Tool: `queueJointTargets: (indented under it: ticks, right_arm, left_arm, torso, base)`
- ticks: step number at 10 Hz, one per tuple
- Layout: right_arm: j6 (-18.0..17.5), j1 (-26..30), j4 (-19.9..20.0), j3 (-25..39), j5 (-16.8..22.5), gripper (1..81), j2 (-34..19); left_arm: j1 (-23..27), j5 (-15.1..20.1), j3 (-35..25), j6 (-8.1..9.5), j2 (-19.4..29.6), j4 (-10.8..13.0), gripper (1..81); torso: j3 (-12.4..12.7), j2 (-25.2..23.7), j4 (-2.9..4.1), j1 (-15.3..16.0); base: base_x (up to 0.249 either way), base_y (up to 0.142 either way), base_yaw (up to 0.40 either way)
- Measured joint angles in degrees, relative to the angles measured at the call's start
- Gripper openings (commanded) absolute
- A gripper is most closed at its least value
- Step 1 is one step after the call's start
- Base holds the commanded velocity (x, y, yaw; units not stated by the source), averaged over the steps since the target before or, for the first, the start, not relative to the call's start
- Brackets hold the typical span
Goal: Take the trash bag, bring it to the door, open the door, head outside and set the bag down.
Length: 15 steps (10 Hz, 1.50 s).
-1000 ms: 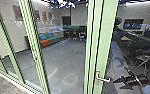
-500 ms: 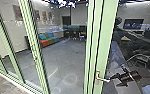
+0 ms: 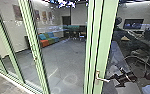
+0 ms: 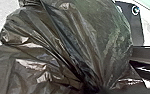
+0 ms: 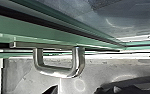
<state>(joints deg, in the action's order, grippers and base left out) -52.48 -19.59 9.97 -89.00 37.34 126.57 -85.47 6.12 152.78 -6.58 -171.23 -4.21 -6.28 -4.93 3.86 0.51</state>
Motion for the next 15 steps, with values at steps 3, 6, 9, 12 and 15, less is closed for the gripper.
queueJointTargets:
  ticks: [3, 6, 9, 12, 15]
  right_arm:
    - [-2.7, -1.5, -0.3, -3.0, 0.0, 81.1, 2.6]
    - [-5.3, -2.5, -1.9, -5.2, 0.4, 81.1, 5.9]
    - [-5.8, -1.2, -2.6, -3.1, 0.7, 81.1, 4.6]
    - [-6.4, 1.7, -2.8, -0.2, 0.7, 81.1, 2.1]
    - [-6.6, 1.7, -2.8, -3.2, 1.3, 81.1, 3.8]
  left_arm:
    - [-0.2, -0.2, 0.0, 0.02, 0.0, 0.0, 1.0]
    - [-0.2, -0.2, 0.0, 0.02, 0.0, 0.0, 1.0]
    - [-0.3, -0.3, 0.0, 0.05, 0.1, 0.0, 1.0]
    - [-0.3, -0.3, 0.0, 0.02, 0.1, 0.0, 1.0]
    - [-0.3, -0.4, 0.0, 0.02, 0.1, 0.0, 1.0]
  torso:
    - [0.0, 0.0, 0.00, 0.0]
    - [0.0, 0.0, 0.00, 0.0]
    - [0.0, 0.0, 0.00, 0.1]
    - [0.0, 0.0, 0.00, 0.1]
    - [0.0, 0.0, 0.00, 0.1]
  base:
    - [0.000, 0.000, 0.000]
    - [0.000, 0.000, 0.000]
    - [0.000, 0.000, 0.000]
    - [0.000, 0.000, 0.000]
    - [0.000, 0.000, 0.000]
